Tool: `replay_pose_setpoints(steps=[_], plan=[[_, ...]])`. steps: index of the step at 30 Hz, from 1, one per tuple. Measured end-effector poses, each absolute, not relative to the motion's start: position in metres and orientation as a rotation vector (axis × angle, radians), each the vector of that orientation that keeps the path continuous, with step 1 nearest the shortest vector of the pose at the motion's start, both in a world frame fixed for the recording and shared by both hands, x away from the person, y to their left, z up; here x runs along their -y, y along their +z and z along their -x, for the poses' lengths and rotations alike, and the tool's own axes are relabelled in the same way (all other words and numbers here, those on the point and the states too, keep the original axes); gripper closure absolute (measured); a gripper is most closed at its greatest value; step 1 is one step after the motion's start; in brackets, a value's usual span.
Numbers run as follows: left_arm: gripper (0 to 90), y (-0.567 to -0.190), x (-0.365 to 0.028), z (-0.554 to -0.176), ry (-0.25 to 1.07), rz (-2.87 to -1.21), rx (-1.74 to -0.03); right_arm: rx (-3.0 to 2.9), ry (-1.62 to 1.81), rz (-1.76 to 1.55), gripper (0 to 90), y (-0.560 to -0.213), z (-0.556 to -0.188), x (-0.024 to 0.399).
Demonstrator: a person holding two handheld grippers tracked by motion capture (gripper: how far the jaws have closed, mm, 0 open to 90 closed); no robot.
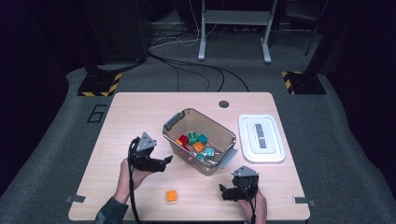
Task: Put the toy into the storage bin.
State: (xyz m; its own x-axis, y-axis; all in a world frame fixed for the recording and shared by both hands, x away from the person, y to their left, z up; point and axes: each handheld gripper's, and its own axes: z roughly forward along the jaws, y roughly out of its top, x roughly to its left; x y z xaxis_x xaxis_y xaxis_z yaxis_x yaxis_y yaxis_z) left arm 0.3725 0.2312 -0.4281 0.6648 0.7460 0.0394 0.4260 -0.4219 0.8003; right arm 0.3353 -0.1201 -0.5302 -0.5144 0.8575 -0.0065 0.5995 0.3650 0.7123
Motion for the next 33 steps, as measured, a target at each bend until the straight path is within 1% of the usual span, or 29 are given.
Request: replay_pose_setpoints(steps=[4, 11, 16, 22, 24, 27, 29, 32, 33], plan=[[8.9, -0.445, -0.235, -0.358, 0.463, -2.069, -0.911, -2.254, 0.937, -1.272, 0.0, -0.530, -0.335, 0.120], [4.0, -0.475, -0.235, -0.339, 0.380, -2.122, -0.930, -2.254, 0.938, -1.275, 0.0, -0.530, -0.335, 0.120], [0.2, -0.492, -0.234, -0.327, 0.316, -2.139, -0.910, -2.253, 0.938, -1.276, 0.0, -0.530, -0.335, 0.120], [0.1, -0.506, -0.230, -0.316, 0.274, -2.159, -0.897, -2.253, 0.938, -1.275, 0.0, -0.530, -0.335, 0.120], [3.1, -0.509, -0.228, -0.312, 0.272, -2.157, -0.888, -2.253, 0.938, -1.276, 0.0, -0.530, -0.335, 0.120], [15.8, -0.512, -0.226, -0.308, 0.281, -2.164, -0.860, -2.253, 0.938, -1.276, 0.0, -0.530, -0.335, 0.120], [18.6, -0.514, -0.224, -0.306, 0.278, -2.183, -0.830, -2.253, 0.938, -1.276, 0.0, -0.530, -0.335, 0.120], [27.9, -0.517, -0.221, -0.304, 0.277, -2.186, -0.805, -2.253, 0.938, -1.275, 0.0, -0.530, -0.335, 0.120], [32.2, -0.517, -0.220, -0.303, 0.281, -2.185, -0.803, -2.253, 0.936, -1.274, 0.0, -0.530, -0.335, 0.120]])
